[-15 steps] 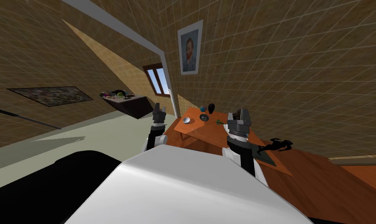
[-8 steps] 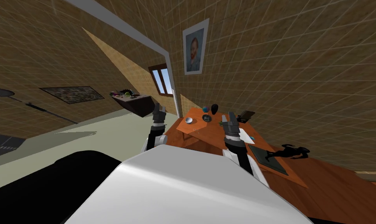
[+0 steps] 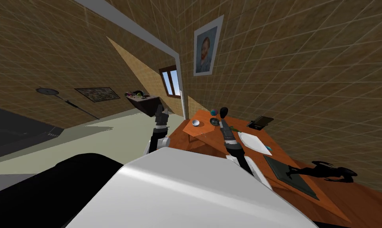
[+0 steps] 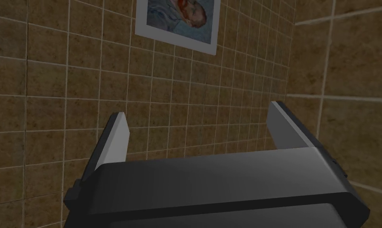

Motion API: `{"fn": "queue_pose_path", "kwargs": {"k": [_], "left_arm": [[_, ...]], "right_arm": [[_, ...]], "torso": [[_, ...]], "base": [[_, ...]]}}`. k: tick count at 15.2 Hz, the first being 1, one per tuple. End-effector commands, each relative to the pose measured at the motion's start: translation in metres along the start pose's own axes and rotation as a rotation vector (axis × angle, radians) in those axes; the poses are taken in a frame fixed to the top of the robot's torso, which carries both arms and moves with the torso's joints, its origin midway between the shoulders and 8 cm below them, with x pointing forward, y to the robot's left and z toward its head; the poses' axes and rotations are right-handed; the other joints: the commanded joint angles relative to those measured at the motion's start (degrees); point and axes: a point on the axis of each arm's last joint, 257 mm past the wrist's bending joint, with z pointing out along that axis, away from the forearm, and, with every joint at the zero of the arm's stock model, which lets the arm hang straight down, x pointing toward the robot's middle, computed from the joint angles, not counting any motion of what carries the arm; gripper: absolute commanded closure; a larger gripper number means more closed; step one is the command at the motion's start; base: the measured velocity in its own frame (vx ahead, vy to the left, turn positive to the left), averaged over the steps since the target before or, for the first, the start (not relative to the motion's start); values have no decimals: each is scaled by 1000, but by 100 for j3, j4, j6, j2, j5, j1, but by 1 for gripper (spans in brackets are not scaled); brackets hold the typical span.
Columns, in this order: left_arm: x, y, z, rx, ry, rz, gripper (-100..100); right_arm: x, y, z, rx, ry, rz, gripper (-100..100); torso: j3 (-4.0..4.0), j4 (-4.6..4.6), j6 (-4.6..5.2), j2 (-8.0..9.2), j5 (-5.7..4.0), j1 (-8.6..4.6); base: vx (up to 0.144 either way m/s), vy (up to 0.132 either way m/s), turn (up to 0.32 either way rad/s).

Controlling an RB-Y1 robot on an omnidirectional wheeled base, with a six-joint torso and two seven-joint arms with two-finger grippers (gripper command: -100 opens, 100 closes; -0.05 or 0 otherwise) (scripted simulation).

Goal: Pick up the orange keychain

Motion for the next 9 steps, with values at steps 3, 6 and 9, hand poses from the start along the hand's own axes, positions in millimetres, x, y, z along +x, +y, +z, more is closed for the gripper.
{"fn": "queue_pose_path", "kwargs": {"k": [3, 6, 9], "left_arm": [[0, 0, 0, 0, 0, 0, 0], [0, 0, 0, 0, 0, 0, 0], [0, 0, 0, 0, 0, 0, 0]], "right_arm": [[26, -34, -12, 58, 107, -65, -100], [51, -61, -30, 100, 211, -131, -100], [64, -92, -51, 157, 292, -180, -100]], "torso": [[0, 0, 0, -1, 1, 4], [-1, 0, 0, -1, 2, 4], [-2, -1, -2, -4, 1, 5]], "base": [[8, 61, 199], [11, 63, 237], [18, 63, 233]]}}
